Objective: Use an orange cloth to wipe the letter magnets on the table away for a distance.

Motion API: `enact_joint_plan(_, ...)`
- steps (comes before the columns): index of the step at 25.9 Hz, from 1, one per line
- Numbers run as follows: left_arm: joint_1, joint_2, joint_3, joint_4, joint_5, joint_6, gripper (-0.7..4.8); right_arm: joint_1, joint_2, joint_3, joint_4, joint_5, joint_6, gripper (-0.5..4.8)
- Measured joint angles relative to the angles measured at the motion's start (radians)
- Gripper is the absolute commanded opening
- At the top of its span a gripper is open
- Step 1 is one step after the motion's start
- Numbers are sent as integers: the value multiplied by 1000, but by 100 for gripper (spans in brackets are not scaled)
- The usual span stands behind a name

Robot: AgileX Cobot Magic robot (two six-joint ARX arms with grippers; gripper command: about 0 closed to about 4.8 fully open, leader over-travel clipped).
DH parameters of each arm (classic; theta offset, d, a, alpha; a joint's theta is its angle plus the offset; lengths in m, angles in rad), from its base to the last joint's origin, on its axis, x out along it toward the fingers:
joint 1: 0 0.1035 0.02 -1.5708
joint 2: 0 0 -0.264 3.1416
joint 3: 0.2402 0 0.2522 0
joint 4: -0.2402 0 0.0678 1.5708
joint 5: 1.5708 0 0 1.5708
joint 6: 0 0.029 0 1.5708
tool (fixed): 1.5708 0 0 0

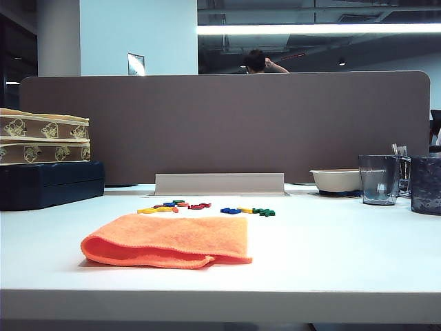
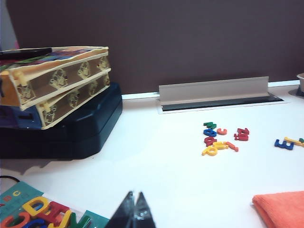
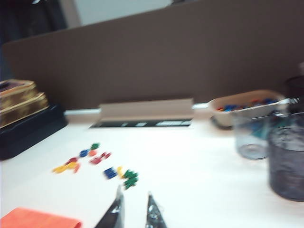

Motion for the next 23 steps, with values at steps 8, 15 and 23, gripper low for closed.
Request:
enact_joint_plan(8, 0, 0, -5, -13, -3, 0, -6, 65, 479, 253, 5, -145, -126, 122)
enact_joint_plan(15, 0, 0, -5, -14, -4, 0, -6, 262, 758, 338, 92, -146, -290, 127)
enact_joint_plan(23, 0, 0, -5, -13, -4, 0, -6, 387, 944, 356, 303, -150, -293, 160)
